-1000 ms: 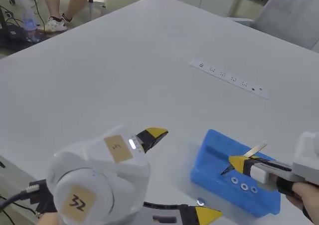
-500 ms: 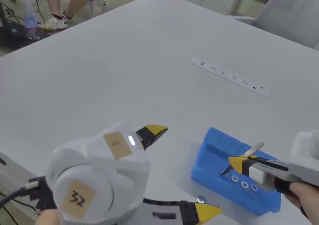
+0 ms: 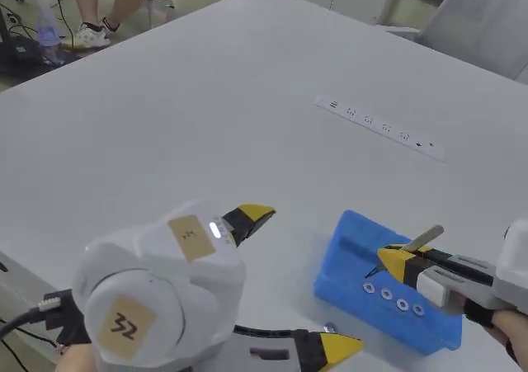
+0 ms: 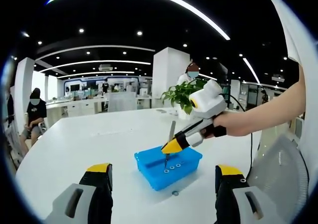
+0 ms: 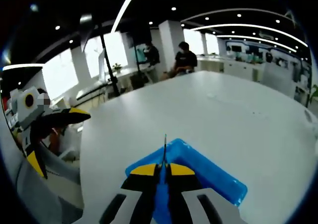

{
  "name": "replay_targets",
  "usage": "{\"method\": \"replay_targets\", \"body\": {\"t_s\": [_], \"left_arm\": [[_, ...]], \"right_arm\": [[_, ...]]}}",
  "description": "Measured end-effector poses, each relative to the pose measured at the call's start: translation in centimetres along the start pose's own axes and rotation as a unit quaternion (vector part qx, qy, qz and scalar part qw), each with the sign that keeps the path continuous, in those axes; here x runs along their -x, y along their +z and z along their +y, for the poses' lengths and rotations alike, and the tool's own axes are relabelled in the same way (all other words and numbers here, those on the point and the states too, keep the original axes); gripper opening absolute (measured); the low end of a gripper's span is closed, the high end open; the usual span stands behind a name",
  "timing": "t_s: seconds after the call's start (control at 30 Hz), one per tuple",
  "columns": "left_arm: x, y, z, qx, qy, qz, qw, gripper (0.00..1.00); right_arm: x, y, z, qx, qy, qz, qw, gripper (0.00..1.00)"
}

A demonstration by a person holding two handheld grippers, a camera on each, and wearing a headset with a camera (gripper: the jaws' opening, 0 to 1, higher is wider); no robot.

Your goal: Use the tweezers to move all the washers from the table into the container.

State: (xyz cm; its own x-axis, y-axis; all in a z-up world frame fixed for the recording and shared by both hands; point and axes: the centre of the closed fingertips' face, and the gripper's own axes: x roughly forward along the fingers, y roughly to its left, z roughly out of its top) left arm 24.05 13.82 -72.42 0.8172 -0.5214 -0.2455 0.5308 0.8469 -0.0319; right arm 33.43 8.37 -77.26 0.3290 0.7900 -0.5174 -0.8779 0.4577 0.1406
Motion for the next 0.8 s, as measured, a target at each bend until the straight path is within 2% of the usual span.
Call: {"method": "replay_targets", "body": {"t_s": [0.2, 0.33, 0.53, 0.8], "left_arm": [[-0.1, 0.0, -0.1, -0.001, -0.002, 0.0, 1.0, 0.87], [-0.1, 0.0, -0.2, -0.002, -0.003, 0.001, 1.0, 0.87], [-0.1, 0.0, -0.2, -0.002, -0.004, 0.0, 1.0, 0.87], [-0.1, 0.1, -0.2, -0.002, -0.001, 0.001, 1.0, 0.87]], "right_arm": [[1.3, 0.6, 2.2, 0.028, 0.019, -0.01, 0.9994, 0.05], [1.6, 0.8, 3.6, 0.038, 0.041, -0.016, 0.9983, 0.05], [0.8, -0.3, 5.5, 0.047, 0.079, 0.001, 0.9957, 0.05], [-0.8, -2.4, 6.2, 0.059, 0.097, 0.037, 0.9929, 0.05]]}}
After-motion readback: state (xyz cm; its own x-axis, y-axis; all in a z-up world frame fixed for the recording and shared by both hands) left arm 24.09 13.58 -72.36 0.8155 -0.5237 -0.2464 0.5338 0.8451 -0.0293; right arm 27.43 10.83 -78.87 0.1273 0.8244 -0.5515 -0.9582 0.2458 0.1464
